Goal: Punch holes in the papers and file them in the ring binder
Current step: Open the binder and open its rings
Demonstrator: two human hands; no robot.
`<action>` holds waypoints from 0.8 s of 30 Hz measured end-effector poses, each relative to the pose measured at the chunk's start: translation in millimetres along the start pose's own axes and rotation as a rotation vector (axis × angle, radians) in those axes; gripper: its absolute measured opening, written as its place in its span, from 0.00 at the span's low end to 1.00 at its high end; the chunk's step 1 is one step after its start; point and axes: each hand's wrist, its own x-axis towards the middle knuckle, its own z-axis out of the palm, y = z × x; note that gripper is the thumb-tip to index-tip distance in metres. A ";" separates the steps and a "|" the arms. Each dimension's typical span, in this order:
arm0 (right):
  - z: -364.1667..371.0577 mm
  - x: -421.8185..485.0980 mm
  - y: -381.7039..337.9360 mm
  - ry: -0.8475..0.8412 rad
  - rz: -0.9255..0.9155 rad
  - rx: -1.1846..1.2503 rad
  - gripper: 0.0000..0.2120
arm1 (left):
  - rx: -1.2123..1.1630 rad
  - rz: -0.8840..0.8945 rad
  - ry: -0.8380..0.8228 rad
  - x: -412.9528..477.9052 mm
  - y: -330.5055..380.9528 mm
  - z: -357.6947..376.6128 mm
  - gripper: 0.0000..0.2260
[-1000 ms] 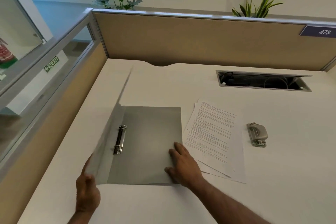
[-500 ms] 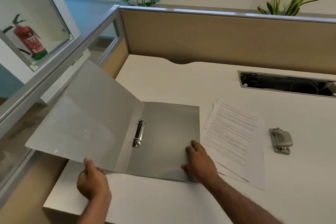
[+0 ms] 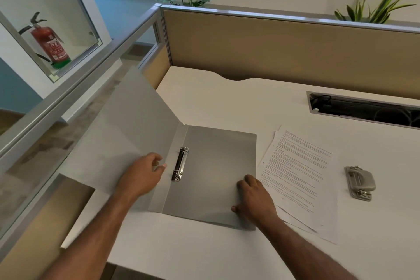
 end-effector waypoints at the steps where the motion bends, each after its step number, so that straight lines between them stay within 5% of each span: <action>1: -1.8 1.6 -1.1 -0.007 0.000 -0.021 0.33 | 0.045 -0.024 -0.062 5.5 -2.0 0.3 0.14; 6: -11.0 13.8 -5.8 -0.061 -0.010 -0.119 0.37 | 0.048 0.061 -0.223 17.0 -4.6 10.0 0.10; 12: -29.0 46.2 -23.0 -0.226 -0.055 -0.088 0.48 | -0.050 0.065 -0.199 20.9 -10.1 22.2 0.07; 18: -23.9 73.5 -79.7 -0.326 -0.134 0.480 0.26 | -0.099 0.000 -0.229 24.6 -7.2 30.4 0.08; 24: 3.2 70.3 -118.9 -0.331 -0.186 0.702 0.21 | -0.192 -0.008 -0.266 28.9 -0.1 35.5 0.06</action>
